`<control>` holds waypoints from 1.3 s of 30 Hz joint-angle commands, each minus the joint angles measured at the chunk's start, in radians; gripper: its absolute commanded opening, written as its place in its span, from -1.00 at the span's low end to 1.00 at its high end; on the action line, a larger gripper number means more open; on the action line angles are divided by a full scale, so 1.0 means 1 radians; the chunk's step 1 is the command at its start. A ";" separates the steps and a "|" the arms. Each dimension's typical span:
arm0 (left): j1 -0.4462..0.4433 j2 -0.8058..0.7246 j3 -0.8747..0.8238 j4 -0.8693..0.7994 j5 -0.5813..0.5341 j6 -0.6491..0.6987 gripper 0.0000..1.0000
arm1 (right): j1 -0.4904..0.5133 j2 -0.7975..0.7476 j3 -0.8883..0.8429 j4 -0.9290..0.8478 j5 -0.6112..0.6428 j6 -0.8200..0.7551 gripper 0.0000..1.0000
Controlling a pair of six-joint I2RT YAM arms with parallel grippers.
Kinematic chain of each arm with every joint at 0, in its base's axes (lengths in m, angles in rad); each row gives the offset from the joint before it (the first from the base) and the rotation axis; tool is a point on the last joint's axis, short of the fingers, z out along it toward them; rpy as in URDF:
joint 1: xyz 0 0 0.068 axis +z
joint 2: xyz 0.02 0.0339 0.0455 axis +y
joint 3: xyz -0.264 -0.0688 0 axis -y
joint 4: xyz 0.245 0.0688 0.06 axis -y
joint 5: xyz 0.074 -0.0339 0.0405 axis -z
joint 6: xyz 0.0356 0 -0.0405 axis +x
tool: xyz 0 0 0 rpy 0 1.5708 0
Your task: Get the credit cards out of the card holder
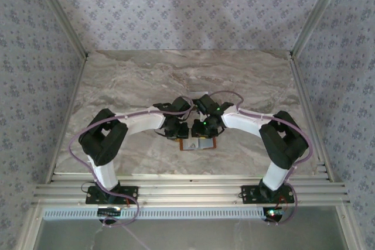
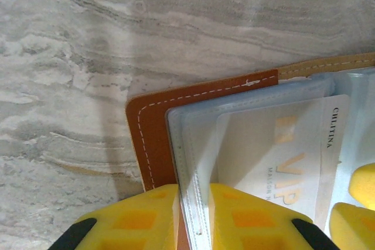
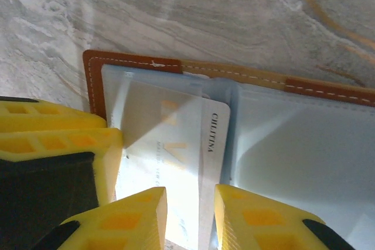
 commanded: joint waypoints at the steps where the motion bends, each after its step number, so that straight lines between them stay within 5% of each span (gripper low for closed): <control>1: -0.007 0.018 -0.021 -0.026 -0.022 0.004 -0.60 | -0.004 0.012 -0.015 0.017 -0.025 0.021 -0.41; 12: -0.008 0.013 -0.021 -0.027 -0.024 0.005 -0.60 | -0.004 0.042 -0.034 0.048 -0.043 0.032 -0.41; 24: -0.007 0.010 -0.021 -0.033 -0.027 0.006 -0.58 | -0.006 0.012 -0.006 -0.053 0.072 -0.008 -0.43; 39: -0.007 0.022 -0.009 -0.043 -0.027 0.013 -0.64 | -0.052 -0.056 -0.079 0.038 -0.028 0.013 -0.45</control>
